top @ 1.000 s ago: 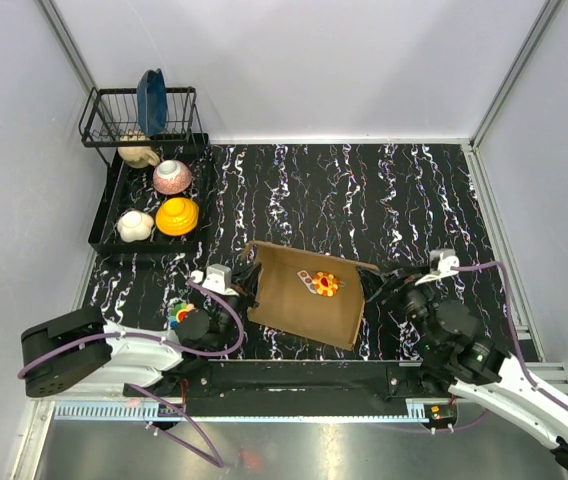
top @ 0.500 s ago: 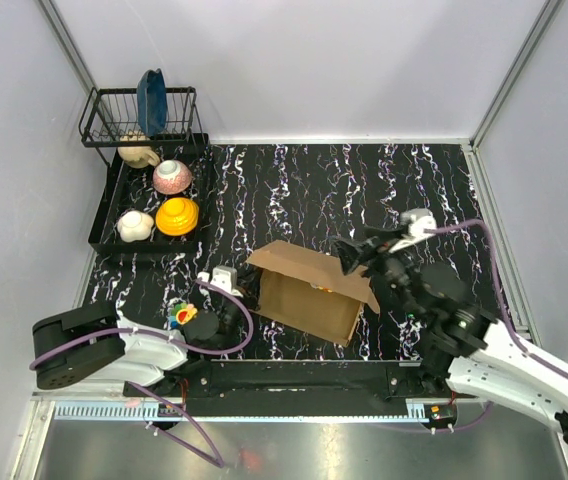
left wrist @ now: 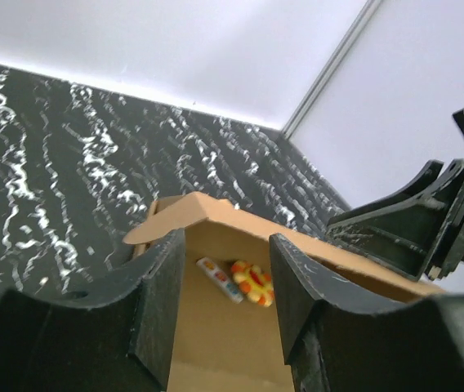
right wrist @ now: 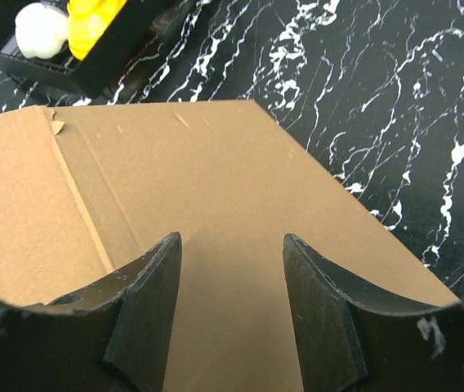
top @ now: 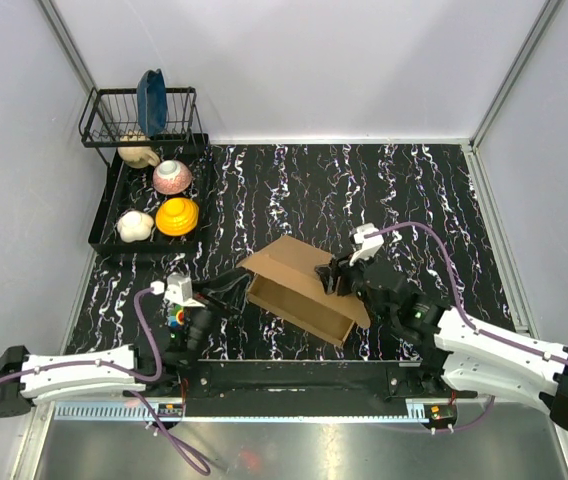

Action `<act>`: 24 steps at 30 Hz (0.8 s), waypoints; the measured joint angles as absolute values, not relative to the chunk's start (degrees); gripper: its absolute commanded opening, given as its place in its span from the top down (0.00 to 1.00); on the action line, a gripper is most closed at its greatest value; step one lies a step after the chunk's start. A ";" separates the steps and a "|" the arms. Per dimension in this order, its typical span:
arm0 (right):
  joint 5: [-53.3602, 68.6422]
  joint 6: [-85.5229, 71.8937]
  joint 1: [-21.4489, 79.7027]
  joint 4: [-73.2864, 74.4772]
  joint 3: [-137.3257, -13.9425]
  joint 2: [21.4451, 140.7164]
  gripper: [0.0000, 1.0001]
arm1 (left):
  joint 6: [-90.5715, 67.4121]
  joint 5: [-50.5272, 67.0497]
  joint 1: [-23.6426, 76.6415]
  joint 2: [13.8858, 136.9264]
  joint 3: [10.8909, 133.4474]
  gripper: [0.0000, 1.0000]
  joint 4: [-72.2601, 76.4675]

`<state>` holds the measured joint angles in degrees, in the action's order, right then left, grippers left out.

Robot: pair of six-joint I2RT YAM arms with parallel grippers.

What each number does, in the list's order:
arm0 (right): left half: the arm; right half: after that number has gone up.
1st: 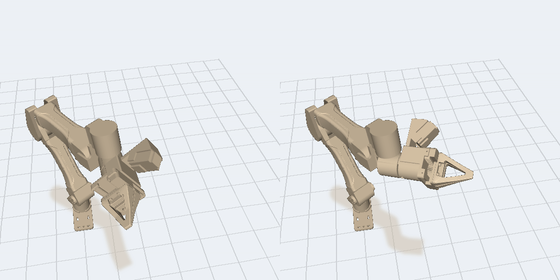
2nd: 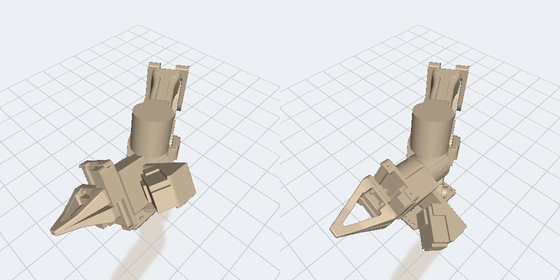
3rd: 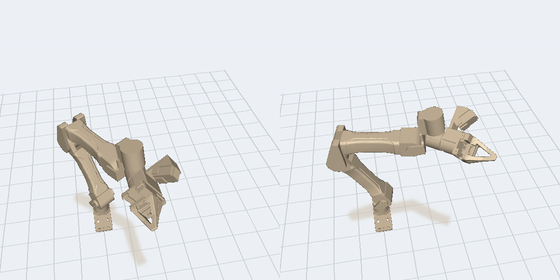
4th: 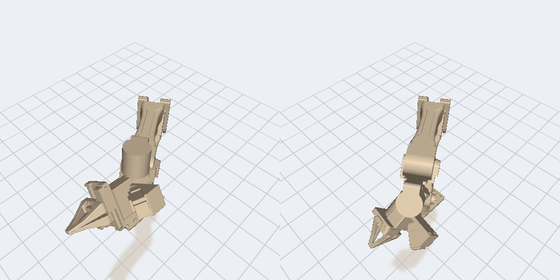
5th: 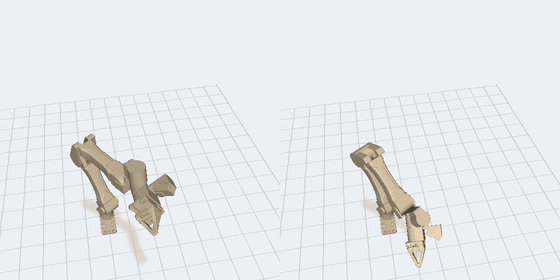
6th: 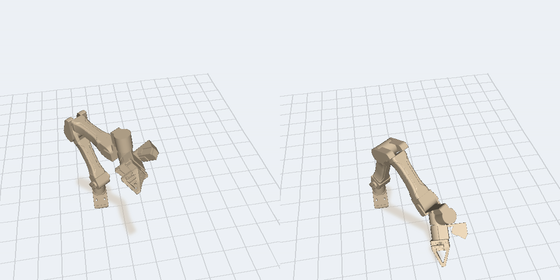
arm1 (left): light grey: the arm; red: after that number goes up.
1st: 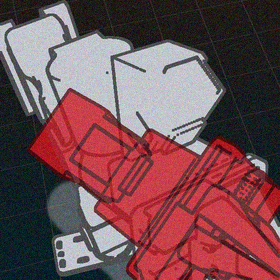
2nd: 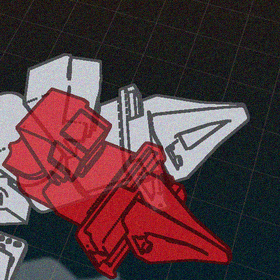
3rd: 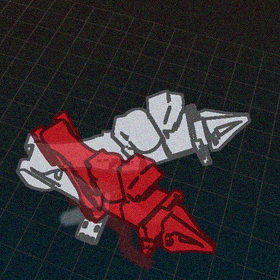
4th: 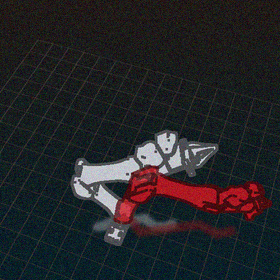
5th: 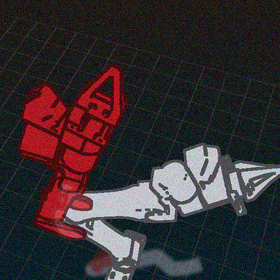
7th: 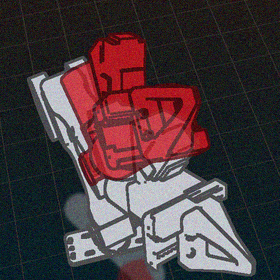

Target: Fold the paper box

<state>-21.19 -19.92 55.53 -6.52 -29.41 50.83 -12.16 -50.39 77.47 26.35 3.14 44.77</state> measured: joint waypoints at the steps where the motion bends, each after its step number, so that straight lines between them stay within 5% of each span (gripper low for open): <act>1: -21.02 -20.14 55.53 -6.83 -28.93 51.29 0.42 | -13.04 -51.18 77.47 22.65 3.16 0.51 39.70; 7: -19.86 -20.91 55.53 -9.54 -26.33 54.61 0.44 | -17.41 -54.54 77.58 7.29 3.11 0.50 14.98; 16: -18.90 -21.37 55.53 -11.42 -24.23 57.95 0.44 | -18.22 -61.63 77.58 14.96 13.28 0.45 -0.30; 18: -18.55 -21.69 55.53 -11.79 -23.79 58.50 0.44 | -19.20 -63.46 77.58 17.50 18.61 0.40 -2.74; 20: -18.33 -22.24 55.53 -12.38 -23.24 58.67 0.44 | -20.38 -65.69 77.58 19.44 23.83 0.23 -4.93; 24: -17.69 -23.03 55.53 -12.78 -22.65 59.11 0.44 | -19.55 -67.16 77.58 20.75 26.17 0.13 -3.09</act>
